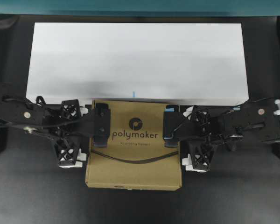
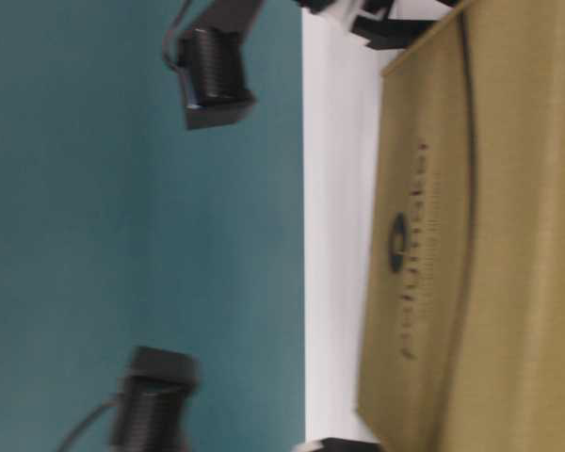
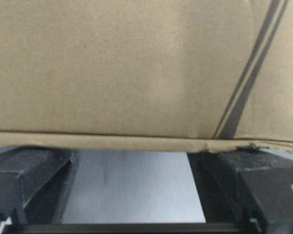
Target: Place the cardboard box on the stand after clamping it between your arms.
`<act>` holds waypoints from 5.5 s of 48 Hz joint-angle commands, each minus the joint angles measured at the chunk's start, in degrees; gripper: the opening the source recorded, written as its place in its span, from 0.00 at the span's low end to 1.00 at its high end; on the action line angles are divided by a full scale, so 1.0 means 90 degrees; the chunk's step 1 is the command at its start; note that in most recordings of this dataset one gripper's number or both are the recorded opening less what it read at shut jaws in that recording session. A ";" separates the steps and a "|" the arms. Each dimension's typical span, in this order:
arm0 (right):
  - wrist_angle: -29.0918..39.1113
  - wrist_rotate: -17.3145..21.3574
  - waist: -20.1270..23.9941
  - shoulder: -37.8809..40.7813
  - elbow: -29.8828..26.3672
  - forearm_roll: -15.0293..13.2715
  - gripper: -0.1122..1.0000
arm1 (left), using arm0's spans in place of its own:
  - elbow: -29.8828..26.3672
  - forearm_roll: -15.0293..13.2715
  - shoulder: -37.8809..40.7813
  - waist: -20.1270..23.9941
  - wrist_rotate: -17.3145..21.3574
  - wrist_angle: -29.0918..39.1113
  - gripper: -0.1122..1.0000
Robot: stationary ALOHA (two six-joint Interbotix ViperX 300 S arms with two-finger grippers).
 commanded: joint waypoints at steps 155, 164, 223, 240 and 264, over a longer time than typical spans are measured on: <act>0.1934 -0.3711 -0.3428 0.0615 -0.2686 -0.0068 0.82 | -0.1787 0.0029 0.0400 0.3301 0.2637 0.0264 0.79; 0.1924 -0.3701 -0.3711 0.0400 -0.2246 -0.0068 0.82 | -0.1436 0.0029 0.0137 0.3457 0.2764 0.0264 0.79; 0.0342 -0.1289 -0.2275 -0.3525 0.0674 -0.0059 0.82 | 0.0645 0.0029 -0.3799 0.2031 0.2520 0.0371 0.79; -0.0156 -0.1113 -0.1211 -0.4512 0.1201 -0.0059 0.82 | 0.1152 0.0020 -0.5254 0.0586 0.1406 0.0215 0.78; -0.0361 -0.1094 -0.1152 -0.5371 0.1611 -0.0059 0.82 | 0.1328 0.0020 -0.5381 0.0527 0.1289 -0.0381 0.78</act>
